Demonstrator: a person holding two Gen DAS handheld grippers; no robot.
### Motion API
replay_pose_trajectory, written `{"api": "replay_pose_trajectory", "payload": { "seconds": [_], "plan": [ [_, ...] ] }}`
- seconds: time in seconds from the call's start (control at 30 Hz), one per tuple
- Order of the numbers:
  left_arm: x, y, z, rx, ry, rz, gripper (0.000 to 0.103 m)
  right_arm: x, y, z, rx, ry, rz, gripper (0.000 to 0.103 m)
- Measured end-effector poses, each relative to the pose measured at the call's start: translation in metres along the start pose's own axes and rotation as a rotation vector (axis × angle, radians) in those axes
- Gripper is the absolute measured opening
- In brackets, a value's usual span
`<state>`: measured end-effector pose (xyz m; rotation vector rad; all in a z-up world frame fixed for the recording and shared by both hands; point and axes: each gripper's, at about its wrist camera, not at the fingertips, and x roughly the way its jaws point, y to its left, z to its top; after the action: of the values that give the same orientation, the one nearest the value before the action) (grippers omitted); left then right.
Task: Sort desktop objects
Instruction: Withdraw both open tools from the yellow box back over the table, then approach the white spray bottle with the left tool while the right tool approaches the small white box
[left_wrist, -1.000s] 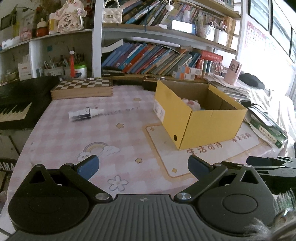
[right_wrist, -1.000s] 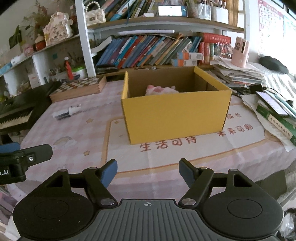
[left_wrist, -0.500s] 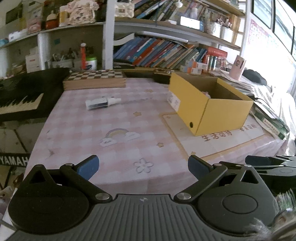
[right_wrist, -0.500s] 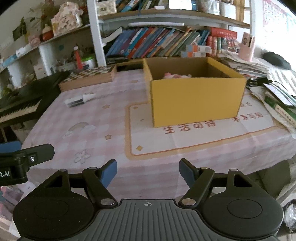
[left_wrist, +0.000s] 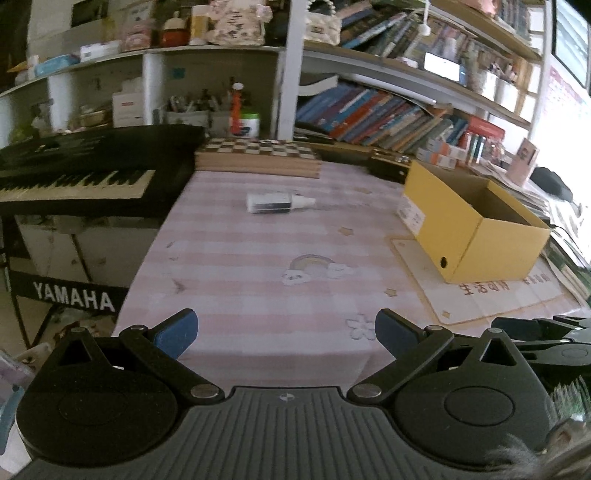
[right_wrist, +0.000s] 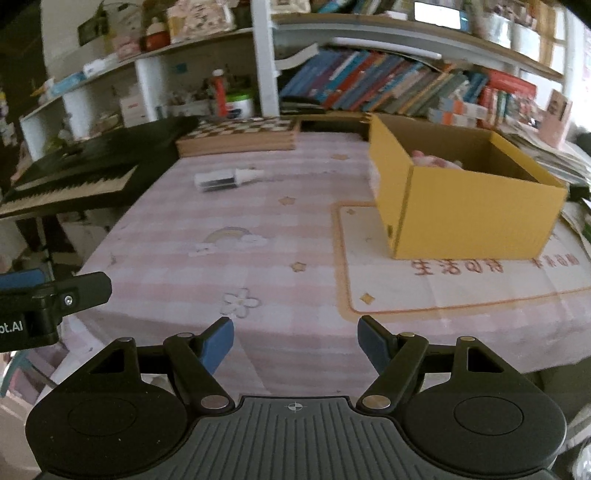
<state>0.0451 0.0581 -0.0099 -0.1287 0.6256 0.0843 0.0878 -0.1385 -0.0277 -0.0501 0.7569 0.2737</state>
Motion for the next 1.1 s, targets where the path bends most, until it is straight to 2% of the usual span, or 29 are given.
{"api": "replay_pose_trajectory", "payload": {
  "seconds": [0.53, 1.1],
  "plan": [
    [0.024, 0.023, 0.012, -0.059, 0.018, 0.071, 0.103, 0.038, 0.024, 0.026, -0.080, 0.029, 0.083, 0.076],
    [0.104, 0.021, 0.073, -0.079, 0.022, 0.112, 0.103, 0.110, 0.005, 0.096, -0.116, 0.033, 0.135, 0.076]
  ]
}}
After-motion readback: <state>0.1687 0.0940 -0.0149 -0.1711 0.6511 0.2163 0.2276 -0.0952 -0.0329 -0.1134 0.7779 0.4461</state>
